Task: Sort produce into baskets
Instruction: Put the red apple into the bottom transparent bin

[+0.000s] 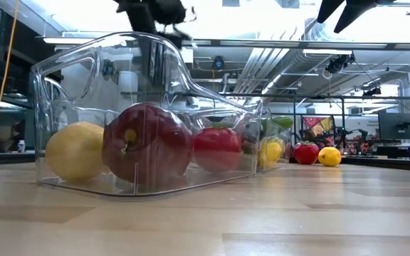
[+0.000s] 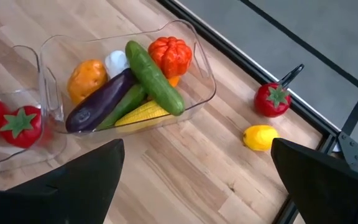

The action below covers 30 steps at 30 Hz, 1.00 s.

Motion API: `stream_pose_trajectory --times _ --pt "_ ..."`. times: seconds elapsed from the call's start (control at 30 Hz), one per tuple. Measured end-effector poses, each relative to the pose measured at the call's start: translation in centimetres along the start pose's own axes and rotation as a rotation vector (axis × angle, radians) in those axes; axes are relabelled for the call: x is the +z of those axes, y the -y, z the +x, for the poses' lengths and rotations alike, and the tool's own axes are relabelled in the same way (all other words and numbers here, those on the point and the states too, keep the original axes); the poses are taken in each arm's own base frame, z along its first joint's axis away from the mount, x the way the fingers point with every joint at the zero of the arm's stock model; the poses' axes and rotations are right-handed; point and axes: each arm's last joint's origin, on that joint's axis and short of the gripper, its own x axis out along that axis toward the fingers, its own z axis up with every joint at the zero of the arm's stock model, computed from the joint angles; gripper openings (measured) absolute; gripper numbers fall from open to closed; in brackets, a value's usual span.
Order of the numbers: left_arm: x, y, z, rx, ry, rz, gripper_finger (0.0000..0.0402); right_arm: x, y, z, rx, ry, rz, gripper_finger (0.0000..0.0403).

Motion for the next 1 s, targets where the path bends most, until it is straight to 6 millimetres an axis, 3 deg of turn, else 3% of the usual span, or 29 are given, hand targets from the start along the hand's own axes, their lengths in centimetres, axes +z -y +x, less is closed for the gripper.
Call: stream_pose_trajectory --times 0.13,0.3,0.43,0.57,0.77,1.0 --pt "-2.4 -3.4 2.3 0.119 -0.188 -0.159 0.0289 0.0 0.0 0.0 -0.004 0.004 -0.001 0.0399" --pt "-6.2 -7.6 6.2 0.058 -0.399 -0.330 0.0289 0.0 0.0 0.0 -0.009 0.010 -0.030 0.0399" --pt "-8.1 -10.8 7.9 0.066 -0.564 -0.421 0.0289 0.1 0.1 0.0 -0.027 0.032 -0.038 0.0399" --pt "-7.5 -13.5 8.4 0.089 -0.616 -0.411 0.0289 0.2 0.1 0.0 -0.040 0.047 -0.029 0.0399" --pt "-5.2 -16.2 8.4 0.152 -0.636 -0.344 0.0289 0.2 0.1 0.0 -0.037 0.048 0.017 0.0399" --pt "-4.0 -16.3 7.5 0.064 -0.567 -0.253 0.0289 0.2 0.1 0.0 -0.036 0.046 0.025 0.0399"
